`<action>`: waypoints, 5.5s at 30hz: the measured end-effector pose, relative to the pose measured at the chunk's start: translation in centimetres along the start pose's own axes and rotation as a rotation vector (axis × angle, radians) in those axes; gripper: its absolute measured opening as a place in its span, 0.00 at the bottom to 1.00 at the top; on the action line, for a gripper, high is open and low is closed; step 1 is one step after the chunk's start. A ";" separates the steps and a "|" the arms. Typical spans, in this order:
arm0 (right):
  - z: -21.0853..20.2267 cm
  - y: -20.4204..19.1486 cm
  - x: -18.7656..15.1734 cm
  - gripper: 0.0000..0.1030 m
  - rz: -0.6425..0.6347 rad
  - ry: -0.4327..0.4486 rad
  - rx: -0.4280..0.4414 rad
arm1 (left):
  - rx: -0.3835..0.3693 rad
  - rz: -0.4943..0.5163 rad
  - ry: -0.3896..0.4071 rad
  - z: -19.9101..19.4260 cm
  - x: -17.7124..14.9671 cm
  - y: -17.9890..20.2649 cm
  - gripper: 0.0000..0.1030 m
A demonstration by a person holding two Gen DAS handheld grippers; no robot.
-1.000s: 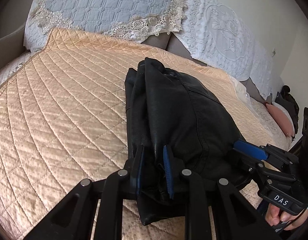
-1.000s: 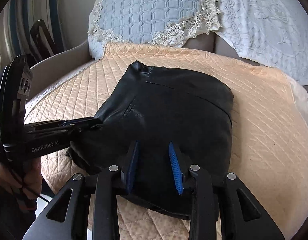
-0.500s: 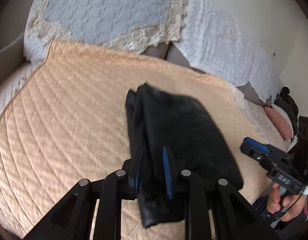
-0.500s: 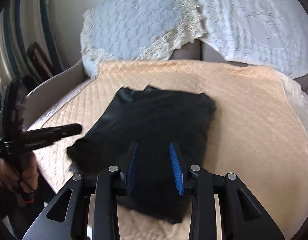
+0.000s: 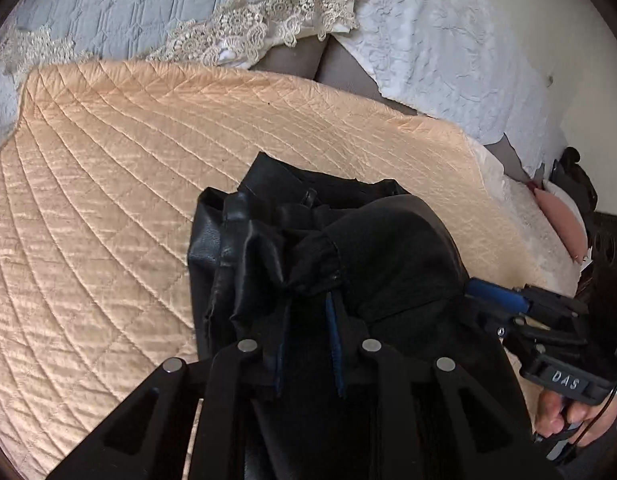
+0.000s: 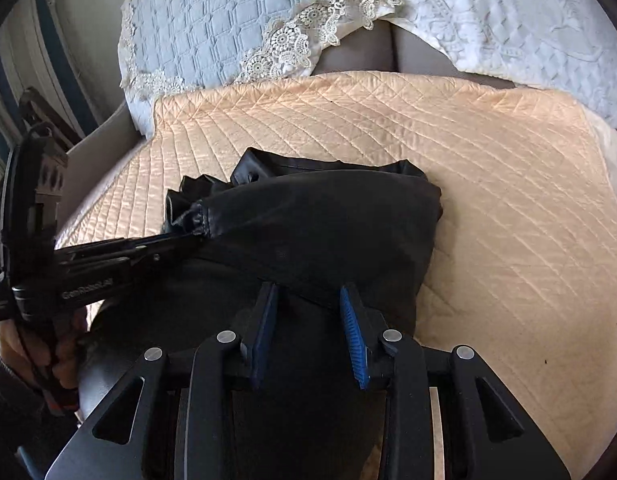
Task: Fold large clothes
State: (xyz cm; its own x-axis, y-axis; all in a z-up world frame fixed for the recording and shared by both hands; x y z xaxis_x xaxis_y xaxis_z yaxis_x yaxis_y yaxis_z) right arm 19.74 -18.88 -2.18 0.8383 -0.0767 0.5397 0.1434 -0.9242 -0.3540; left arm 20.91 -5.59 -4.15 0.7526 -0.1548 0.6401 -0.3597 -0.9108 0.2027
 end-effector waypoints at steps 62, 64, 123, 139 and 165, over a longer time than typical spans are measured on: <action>-1.0 3.7 0.9 0.62 0.160 0.012 0.061 | -0.026 0.062 -0.005 1.7 2.5 -0.1 0.34; -1.8 3.9 0.8 0.62 0.166 0.031 0.078 | -0.006 0.059 0.018 0.1 2.3 0.0 0.34; 0.0 5.4 -3.0 0.72 0.430 -0.107 0.341 | -0.157 -0.220 0.032 -2.1 -4.5 -2.0 0.67; 1.0 5.1 -2.0 0.66 0.427 -0.120 0.393 | -0.167 -0.162 -0.009 -0.9 -3.8 -1.4 0.70; 2.7 5.6 -1.5 0.46 0.456 -0.134 0.361 | -0.140 -0.100 -0.001 0.3 -3.0 -1.3 0.51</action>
State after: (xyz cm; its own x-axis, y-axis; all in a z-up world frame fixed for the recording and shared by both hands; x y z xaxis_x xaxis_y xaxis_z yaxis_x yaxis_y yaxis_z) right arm 20.69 -22.98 -7.03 0.9128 -0.3667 0.1795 -0.0966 -0.6212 -0.7777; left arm 19.34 -4.03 -6.59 0.7889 -0.0667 0.6109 -0.3563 -0.8596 0.3662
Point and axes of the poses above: each gripper's, at about its wrist camera, not at the fingertips, and z roughly the way its jaws point, y to its right, x to its top, the point moved 7 cm from there along z, roughly the way its jaws point, and after that the axes turned 11 degrees about z, right-handed, at the moved point
